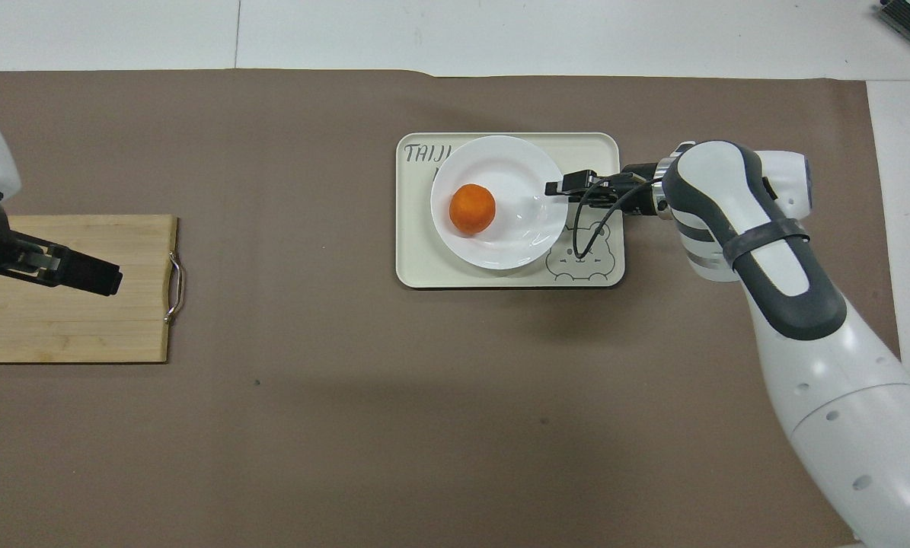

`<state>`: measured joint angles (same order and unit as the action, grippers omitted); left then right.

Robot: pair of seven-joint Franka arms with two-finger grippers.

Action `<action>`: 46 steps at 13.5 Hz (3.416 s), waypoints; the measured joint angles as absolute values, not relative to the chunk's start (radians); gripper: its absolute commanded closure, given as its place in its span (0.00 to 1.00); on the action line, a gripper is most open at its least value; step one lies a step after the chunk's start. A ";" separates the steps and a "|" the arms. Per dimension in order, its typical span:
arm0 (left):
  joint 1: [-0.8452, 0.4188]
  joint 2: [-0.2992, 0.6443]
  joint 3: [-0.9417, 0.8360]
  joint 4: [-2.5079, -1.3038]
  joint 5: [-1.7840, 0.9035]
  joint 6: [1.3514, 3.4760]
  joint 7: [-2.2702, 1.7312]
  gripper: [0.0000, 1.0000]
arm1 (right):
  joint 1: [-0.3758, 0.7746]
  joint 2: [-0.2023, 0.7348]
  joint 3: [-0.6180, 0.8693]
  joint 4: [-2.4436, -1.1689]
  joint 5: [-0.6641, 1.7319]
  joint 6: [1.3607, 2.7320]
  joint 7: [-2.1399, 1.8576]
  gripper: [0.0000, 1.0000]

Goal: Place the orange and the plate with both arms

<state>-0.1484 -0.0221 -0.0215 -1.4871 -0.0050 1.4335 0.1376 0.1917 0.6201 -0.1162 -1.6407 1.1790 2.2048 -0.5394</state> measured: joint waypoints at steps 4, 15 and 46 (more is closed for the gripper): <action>-0.148 -0.022 -0.022 -1.487 -0.005 1.433 0.138 0.00 | 0.190 0.598 -0.124 -1.634 1.039 2.278 -0.467 0.00; -0.148 -0.022 -0.022 -1.487 -0.005 1.434 0.138 0.00 | 0.182 0.332 -0.155 -1.612 0.248 2.048 -0.100 0.00; -0.148 -0.022 -0.022 -1.487 -0.005 1.434 0.137 0.00 | 0.021 -0.122 -0.102 -1.621 0.037 1.485 0.054 0.00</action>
